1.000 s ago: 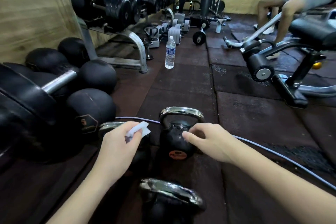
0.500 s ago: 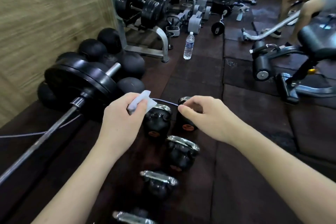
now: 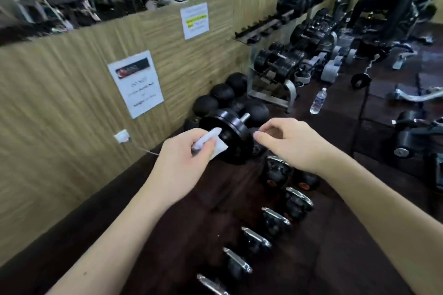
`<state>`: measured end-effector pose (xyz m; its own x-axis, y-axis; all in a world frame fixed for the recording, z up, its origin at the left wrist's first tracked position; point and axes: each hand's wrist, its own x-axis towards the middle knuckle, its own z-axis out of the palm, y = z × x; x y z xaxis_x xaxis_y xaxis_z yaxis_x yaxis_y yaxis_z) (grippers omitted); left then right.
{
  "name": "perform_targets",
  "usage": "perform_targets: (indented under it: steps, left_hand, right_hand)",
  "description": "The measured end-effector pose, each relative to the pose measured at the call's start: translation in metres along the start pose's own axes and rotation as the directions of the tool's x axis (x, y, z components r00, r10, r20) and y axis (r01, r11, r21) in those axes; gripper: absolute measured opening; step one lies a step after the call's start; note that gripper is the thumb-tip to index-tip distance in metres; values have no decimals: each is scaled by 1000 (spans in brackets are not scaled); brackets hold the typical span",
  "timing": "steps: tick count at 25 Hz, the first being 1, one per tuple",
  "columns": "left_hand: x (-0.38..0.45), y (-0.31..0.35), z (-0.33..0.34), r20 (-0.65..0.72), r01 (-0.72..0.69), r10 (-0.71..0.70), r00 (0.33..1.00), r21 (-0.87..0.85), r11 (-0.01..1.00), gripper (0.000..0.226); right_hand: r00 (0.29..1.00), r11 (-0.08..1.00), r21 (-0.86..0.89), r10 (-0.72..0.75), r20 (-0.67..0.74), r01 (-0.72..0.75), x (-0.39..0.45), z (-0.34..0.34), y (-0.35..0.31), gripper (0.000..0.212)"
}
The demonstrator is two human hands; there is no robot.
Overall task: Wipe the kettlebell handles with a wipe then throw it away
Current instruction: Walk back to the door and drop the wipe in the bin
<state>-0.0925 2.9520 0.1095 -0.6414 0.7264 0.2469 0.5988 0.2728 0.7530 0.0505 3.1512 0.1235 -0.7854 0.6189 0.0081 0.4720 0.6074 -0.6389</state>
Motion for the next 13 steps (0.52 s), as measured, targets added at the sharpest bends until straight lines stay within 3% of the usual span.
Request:
perform_targets:
  steps: [7, 13]
  left_hand:
    - [-98, 15, -257, -244, 73, -79, 966, -34, 997, 27]
    - [-255, -6, -462, -445, 190, -151, 882, 44, 981, 25]
  right_hand:
    - [965, 966, -28, -253, 73, 255, -43, 20, -279, 31]
    - [883, 906, 89, -423, 203, 413, -135, 114, -482, 32]
